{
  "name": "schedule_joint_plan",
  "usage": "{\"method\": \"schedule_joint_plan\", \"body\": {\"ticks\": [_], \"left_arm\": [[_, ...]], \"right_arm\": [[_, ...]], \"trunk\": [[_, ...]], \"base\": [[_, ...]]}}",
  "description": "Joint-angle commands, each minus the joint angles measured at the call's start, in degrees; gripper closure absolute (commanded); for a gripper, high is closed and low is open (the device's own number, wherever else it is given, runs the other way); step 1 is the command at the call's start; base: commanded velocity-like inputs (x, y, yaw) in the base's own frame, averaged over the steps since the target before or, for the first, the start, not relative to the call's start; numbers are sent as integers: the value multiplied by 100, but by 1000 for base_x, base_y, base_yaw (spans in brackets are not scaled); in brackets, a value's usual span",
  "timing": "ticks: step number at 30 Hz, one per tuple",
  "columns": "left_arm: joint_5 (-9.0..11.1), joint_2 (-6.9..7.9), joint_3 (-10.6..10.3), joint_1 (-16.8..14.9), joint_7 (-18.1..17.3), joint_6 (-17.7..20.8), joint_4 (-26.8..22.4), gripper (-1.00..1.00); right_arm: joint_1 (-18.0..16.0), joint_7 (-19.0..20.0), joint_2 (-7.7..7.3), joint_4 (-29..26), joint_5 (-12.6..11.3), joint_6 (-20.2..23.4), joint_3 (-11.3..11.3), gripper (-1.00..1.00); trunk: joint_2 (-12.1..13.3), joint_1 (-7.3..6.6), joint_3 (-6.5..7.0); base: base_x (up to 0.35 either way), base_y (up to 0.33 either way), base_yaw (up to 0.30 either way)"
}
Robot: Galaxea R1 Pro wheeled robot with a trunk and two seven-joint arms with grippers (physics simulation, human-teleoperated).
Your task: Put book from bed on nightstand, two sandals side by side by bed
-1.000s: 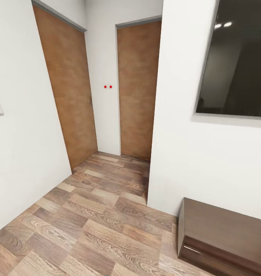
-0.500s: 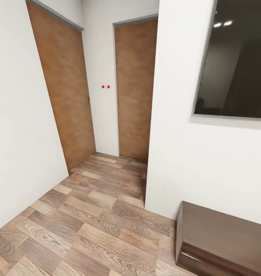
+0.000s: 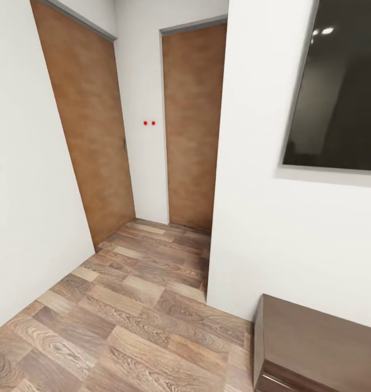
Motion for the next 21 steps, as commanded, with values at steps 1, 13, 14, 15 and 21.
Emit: {"method": "schedule_joint_plan", "body": {"ticks": [1, 13, 14, 15, 21], "left_arm": [[0, -1, 1, -1, -1, -12, 1, -100], [0, -7, 1, 0, -1, -12, 1, -100], [2, -8, 1, 0, -1, -12, 1, -100], [1, -8, 1, 1, -1, -12, 1, -100], [0, -2, 1, -2, -1, -12, 1, -100]], "right_arm": [[-3, 2, 0, 4, -2, -19, -12, -100], [-3, 4, -3, 4, -2, -19, -13, -100], [-3, 4, -3, 4, -2, -19, -13, -100], [-3, 4, -3, 4, -2, -19, -13, -100], [-3, 4, -2, 4, -2, -19, -13, -100]], "trunk": [[-3, 1, -6], [-3, 1, -25], [-3, 1, -25], [-3, 1, -26], [-3, 1, -26]], "base": [[74, 0, 48], [35, -21, 187], [134, -123, 87], [147, -135, 70], [168, -87, 14]]}}
